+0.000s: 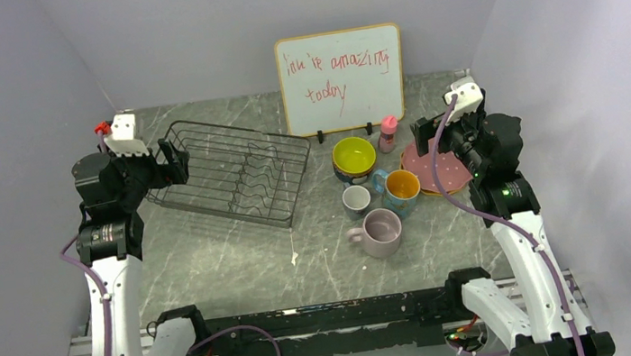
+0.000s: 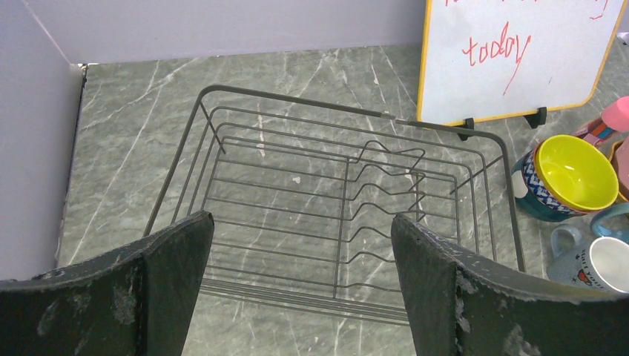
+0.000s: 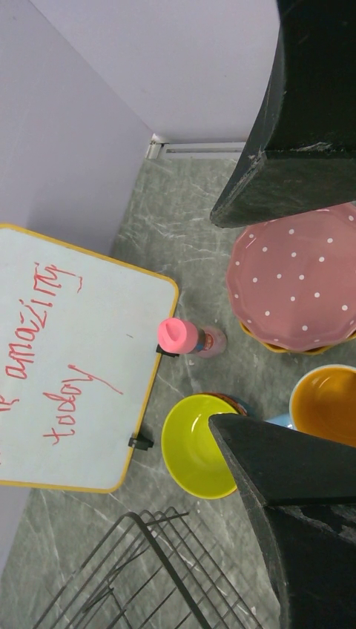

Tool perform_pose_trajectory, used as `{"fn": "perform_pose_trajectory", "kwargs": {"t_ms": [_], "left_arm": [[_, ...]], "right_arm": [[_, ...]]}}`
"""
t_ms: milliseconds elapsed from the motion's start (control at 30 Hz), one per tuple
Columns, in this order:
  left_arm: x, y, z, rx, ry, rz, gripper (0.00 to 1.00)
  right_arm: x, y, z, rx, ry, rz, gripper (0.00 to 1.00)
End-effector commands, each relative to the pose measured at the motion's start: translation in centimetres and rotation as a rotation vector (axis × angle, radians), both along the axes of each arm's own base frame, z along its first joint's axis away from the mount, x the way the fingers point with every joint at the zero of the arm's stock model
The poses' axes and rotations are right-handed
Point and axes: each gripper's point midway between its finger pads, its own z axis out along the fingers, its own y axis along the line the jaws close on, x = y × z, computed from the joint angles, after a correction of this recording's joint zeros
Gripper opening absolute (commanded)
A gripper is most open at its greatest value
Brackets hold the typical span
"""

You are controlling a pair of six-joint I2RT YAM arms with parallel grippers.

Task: Unload the mixed dishes from the dish rack
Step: Reset both arms

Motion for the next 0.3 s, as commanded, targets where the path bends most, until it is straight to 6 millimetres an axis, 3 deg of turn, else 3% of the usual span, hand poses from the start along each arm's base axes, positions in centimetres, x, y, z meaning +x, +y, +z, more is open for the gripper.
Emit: {"fn": "perform_pose_trajectory", "kwargs": {"t_ms": [0, 267], "left_arm": [[0.14, -0.03, 1.64, -0.009, -0.049, -0.001, 0.94], [0.12, -0.06, 1.64, -0.008, -0.05, -0.004, 0.95]], "right_arm": [[0.04, -0.13, 0.72, -0.009, -0.031, -0.001, 0.99], [0.12, -0.39, 1.02, -0.001, -0.038, -0.018, 0.99]]}}
